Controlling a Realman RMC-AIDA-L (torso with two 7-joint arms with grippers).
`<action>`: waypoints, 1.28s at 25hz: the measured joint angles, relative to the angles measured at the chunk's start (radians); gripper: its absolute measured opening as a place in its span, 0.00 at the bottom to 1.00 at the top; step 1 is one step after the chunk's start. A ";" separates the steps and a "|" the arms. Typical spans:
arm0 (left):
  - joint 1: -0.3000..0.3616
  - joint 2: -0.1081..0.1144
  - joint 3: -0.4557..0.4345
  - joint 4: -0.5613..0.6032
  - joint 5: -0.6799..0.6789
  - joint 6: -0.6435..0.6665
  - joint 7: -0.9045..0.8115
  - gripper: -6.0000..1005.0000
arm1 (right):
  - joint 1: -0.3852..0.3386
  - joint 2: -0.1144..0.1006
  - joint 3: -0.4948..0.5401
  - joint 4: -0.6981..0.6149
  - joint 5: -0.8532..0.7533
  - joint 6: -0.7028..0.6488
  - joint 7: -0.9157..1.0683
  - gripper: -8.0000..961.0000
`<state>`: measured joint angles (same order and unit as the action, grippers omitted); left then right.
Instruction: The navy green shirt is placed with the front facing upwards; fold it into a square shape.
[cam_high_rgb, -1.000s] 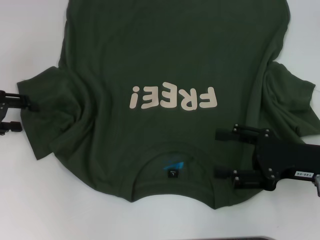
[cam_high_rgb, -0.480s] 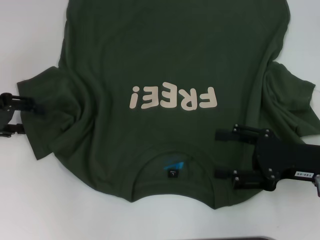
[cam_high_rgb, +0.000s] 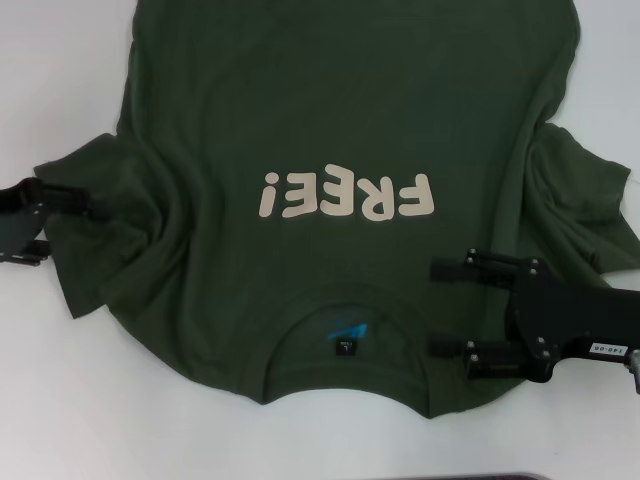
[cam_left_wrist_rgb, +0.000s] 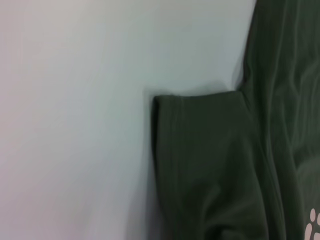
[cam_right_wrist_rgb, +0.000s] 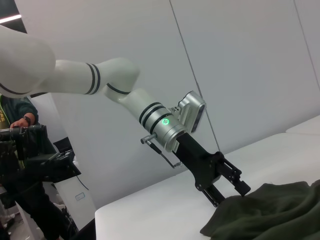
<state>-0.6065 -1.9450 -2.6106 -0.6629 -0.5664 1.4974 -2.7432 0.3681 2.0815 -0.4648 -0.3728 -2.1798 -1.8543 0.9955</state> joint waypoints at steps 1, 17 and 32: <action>-0.003 0.000 0.000 0.005 0.000 -0.003 0.001 0.75 | 0.000 0.000 0.000 0.000 0.000 0.000 0.000 0.92; -0.027 0.002 0.051 0.011 0.000 -0.009 -0.009 0.55 | 0.001 -0.002 0.005 -0.001 0.000 -0.001 0.000 0.92; -0.026 0.011 0.046 0.011 -0.003 -0.003 -0.014 0.10 | 0.003 -0.002 0.005 -0.002 0.000 0.000 0.002 0.92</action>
<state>-0.6320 -1.9335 -2.5647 -0.6520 -0.5693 1.4940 -2.7576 0.3712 2.0800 -0.4597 -0.3743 -2.1797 -1.8546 0.9971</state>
